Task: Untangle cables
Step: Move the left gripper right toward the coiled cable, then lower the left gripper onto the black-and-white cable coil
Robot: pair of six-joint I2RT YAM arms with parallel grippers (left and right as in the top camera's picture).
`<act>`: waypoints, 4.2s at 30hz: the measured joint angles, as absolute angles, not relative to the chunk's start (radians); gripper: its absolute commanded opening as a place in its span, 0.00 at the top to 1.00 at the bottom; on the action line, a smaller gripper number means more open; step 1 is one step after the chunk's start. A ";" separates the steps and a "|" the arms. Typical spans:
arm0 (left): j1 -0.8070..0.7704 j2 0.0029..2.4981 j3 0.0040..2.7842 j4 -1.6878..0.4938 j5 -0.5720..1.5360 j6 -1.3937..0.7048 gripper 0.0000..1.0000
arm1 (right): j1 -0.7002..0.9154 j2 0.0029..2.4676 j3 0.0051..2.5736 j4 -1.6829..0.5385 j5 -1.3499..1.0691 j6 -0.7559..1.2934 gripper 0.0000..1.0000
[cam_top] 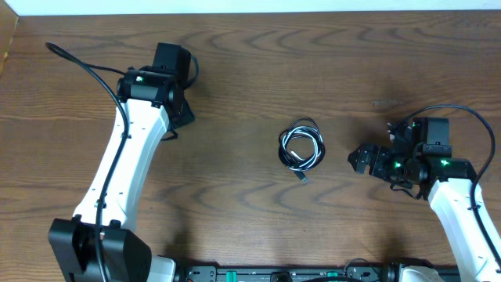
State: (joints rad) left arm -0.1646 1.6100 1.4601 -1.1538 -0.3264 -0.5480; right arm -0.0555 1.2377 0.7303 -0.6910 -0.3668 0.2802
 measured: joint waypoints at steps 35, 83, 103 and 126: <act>-0.165 1.610 1.399 -1.157 -0.283 -0.550 0.23 | -0.056 1.237 0.730 -0.691 -0.367 0.281 0.01; -0.537 1.781 1.236 -0.667 0.341 -0.576 0.74 | -0.056 1.238 0.730 -0.691 -0.367 0.280 0.01; -0.682 1.781 1.203 -0.501 0.057 -0.750 0.74 | -0.056 1.238 0.730 -0.691 -0.367 0.280 0.01; -0.691 1.916 1.202 -0.422 0.039 -0.765 0.88 | -0.056 1.237 0.730 -0.691 -0.367 0.280 0.01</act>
